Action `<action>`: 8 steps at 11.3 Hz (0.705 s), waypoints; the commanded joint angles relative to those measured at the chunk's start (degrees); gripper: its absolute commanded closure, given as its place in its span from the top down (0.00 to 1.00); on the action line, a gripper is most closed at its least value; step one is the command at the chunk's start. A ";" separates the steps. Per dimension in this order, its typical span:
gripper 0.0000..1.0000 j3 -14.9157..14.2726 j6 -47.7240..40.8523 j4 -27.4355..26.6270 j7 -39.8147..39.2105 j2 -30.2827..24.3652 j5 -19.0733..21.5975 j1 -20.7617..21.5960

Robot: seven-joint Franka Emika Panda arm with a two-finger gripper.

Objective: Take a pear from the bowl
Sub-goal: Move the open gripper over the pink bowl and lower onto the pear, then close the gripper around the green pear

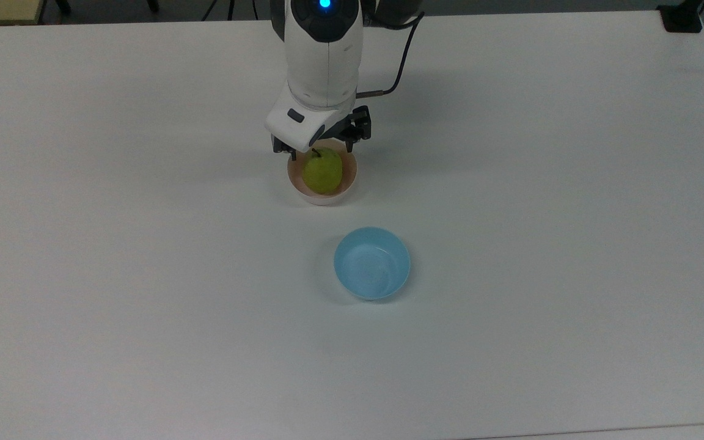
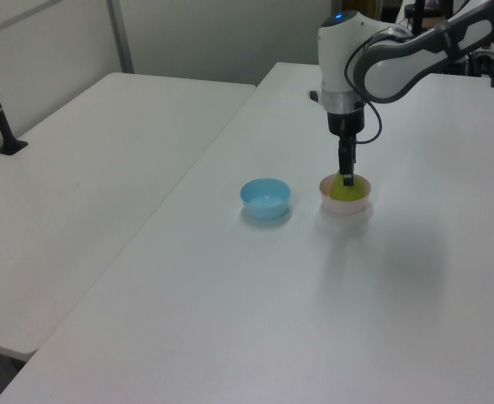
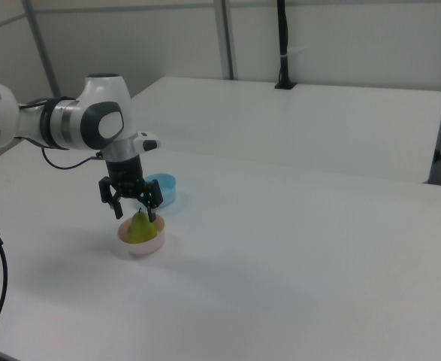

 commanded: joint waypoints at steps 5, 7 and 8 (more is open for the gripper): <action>0.90 -0.51 3.86 -1.00 -0.51 2.08 -1.39 0.86; 0.85 -0.51 3.95 -1.00 -0.51 2.43 -2.00 1.21; 0.82 -0.51 4.04 -1.00 -0.51 2.87 -2.09 1.38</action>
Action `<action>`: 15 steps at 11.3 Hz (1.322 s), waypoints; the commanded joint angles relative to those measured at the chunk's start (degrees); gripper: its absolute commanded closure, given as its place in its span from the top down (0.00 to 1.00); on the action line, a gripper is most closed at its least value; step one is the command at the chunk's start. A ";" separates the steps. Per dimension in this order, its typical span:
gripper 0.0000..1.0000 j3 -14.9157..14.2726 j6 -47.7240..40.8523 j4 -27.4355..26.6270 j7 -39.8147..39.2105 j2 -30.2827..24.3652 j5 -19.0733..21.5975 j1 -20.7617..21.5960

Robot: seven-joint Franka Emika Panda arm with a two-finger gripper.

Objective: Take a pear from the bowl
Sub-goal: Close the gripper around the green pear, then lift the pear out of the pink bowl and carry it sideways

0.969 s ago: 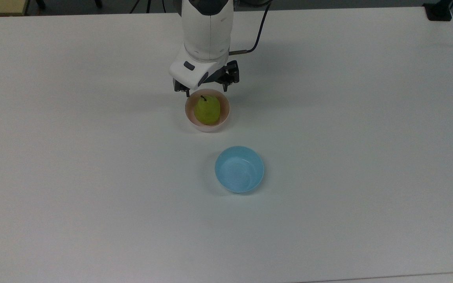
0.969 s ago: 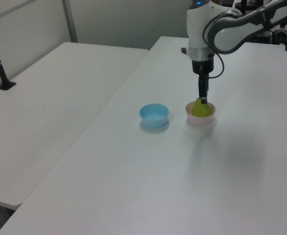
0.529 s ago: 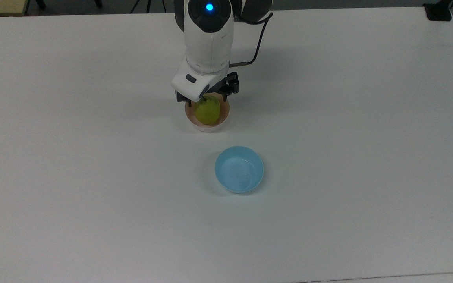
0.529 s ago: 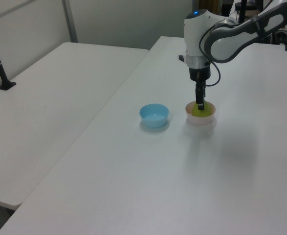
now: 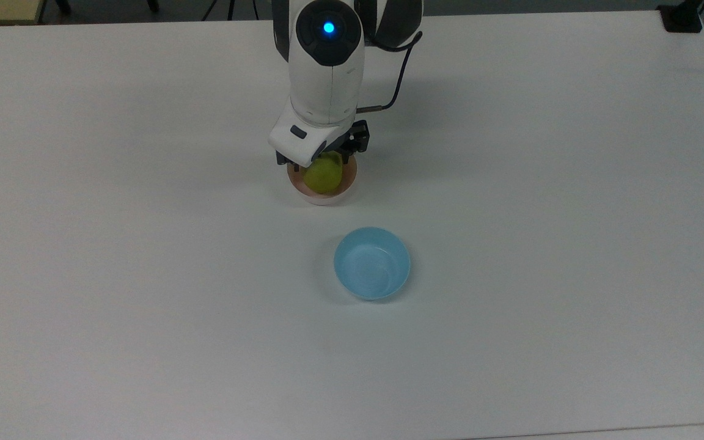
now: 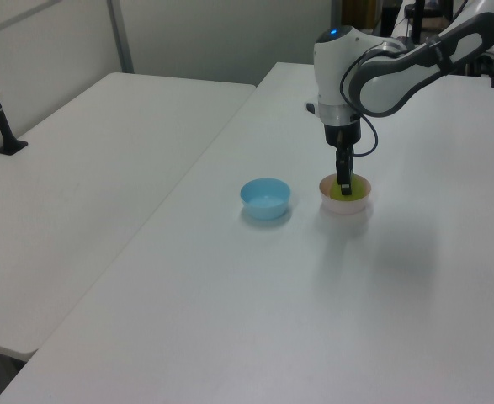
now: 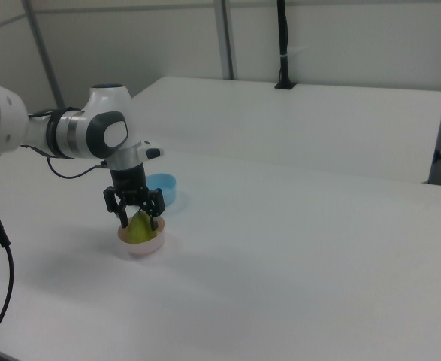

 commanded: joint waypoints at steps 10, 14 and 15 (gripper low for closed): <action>0.33 -0.51 -0.33 -0.45 0.90 -2.50 -1.70 1.55; 0.33 -0.51 -6.31 1.48 1.26 -7.60 -0.83 0.94; 0.33 -1.03 -8.76 2.70 1.17 -9.00 -0.83 0.59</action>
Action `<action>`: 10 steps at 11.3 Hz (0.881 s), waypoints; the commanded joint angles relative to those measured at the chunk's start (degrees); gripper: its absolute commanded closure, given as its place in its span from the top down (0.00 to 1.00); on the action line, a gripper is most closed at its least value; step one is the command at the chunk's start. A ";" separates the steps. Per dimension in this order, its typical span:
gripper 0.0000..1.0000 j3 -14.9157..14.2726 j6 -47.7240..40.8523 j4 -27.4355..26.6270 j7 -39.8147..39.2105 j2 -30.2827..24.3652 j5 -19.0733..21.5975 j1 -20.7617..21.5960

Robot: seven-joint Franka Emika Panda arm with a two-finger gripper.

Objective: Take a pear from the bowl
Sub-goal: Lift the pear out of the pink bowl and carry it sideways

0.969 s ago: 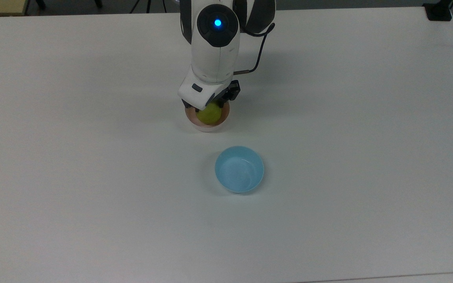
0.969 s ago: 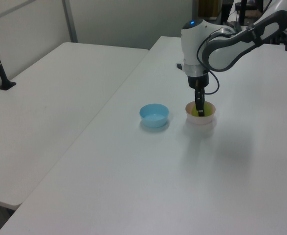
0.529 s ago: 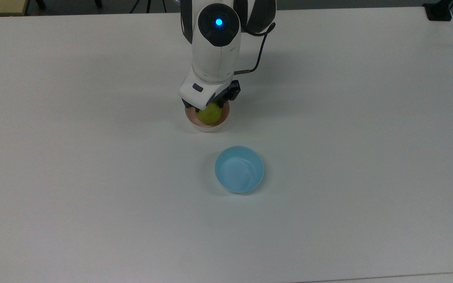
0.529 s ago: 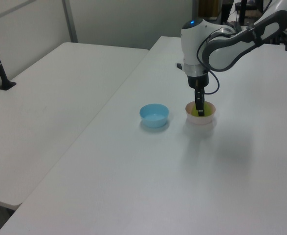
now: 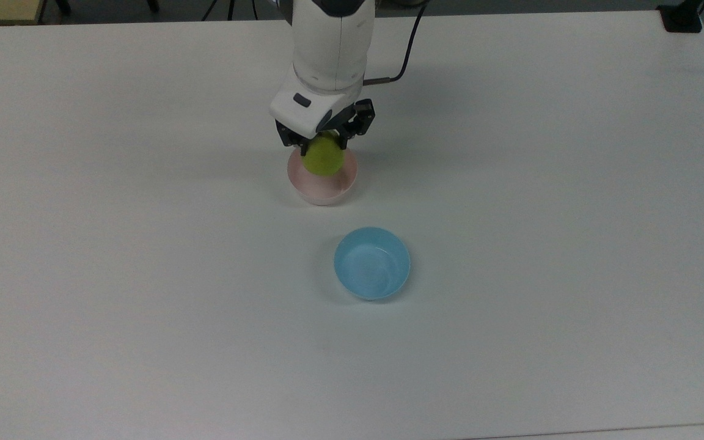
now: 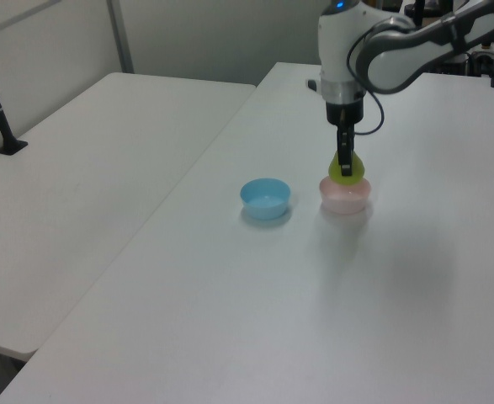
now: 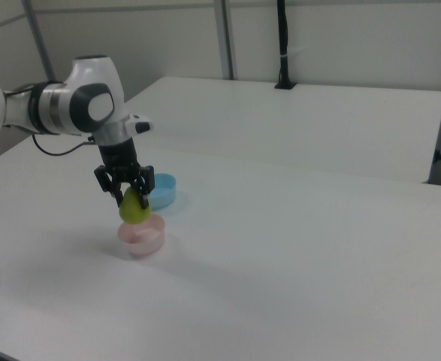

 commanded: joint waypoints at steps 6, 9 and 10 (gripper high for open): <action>0.33 -1.11 -7.44 5.24 -8.83 -4.31 -0.06 -13.83; 0.33 -1.11 0.62 3.84 -10.26 0.34 -0.33 -19.11; 0.33 -1.11 2.04 3.31 -10.26 1.40 -0.76 -19.91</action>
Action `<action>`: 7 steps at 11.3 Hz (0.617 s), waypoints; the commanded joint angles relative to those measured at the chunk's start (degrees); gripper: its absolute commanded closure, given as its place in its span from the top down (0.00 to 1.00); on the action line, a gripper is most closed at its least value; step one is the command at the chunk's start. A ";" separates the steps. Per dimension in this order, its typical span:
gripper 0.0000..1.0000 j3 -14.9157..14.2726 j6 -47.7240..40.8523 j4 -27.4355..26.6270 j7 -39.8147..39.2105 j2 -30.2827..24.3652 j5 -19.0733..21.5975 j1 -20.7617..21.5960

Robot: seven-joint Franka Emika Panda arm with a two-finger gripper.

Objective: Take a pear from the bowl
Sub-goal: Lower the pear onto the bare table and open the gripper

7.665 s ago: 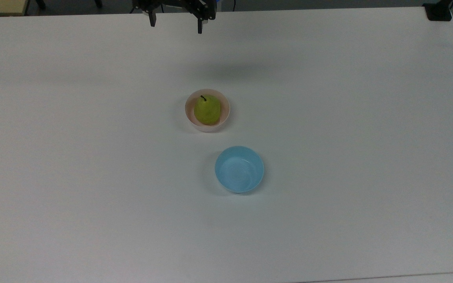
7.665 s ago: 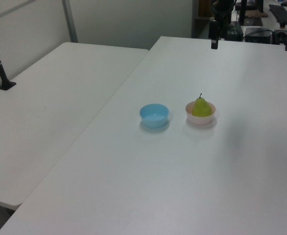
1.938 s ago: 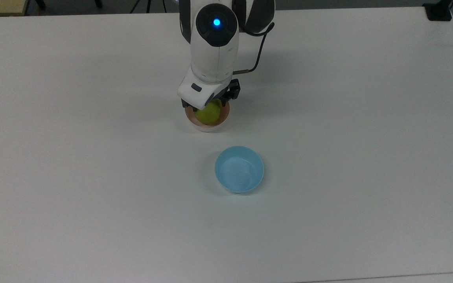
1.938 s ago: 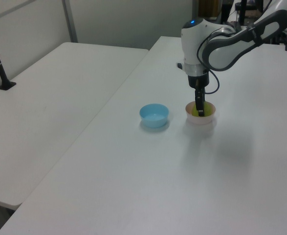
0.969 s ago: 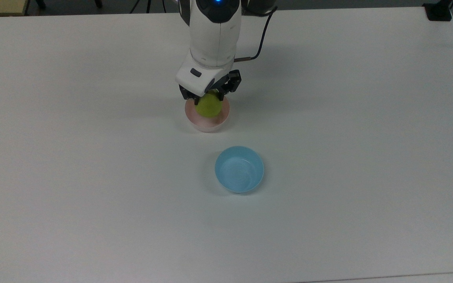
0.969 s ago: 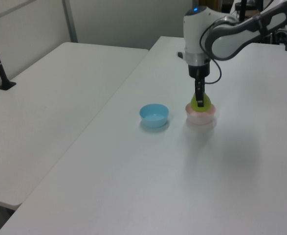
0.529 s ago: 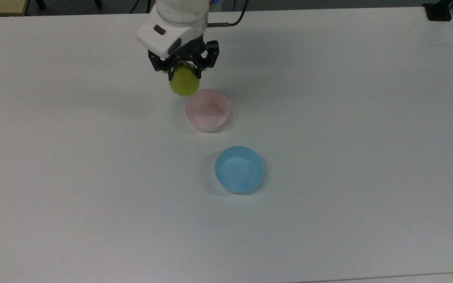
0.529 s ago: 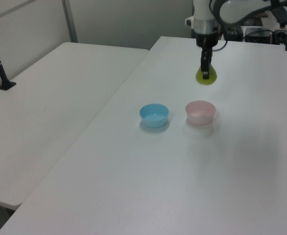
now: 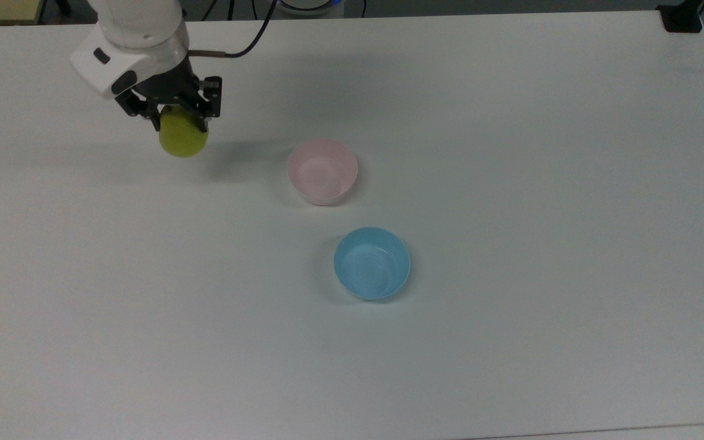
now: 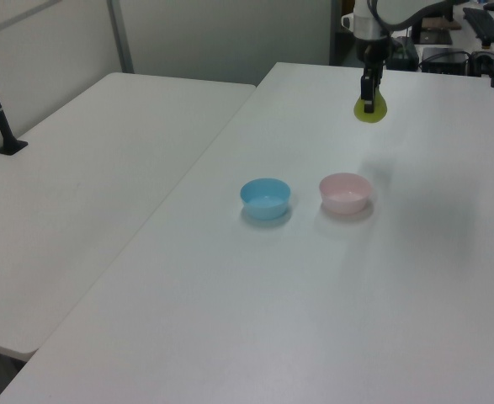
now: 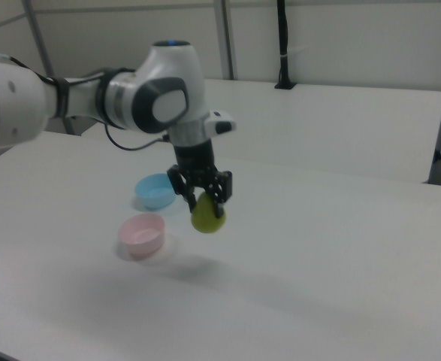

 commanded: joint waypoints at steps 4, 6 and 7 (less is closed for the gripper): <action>0.34 -0.10 10.34 -3.13 -0.90 7.07 -1.82 -2.36; 0.44 -0.10 11.58 -3.05 -0.90 8.05 -1.73 -2.89; 0.53 -0.10 11.67 -3.05 -0.81 8.22 -1.73 -2.89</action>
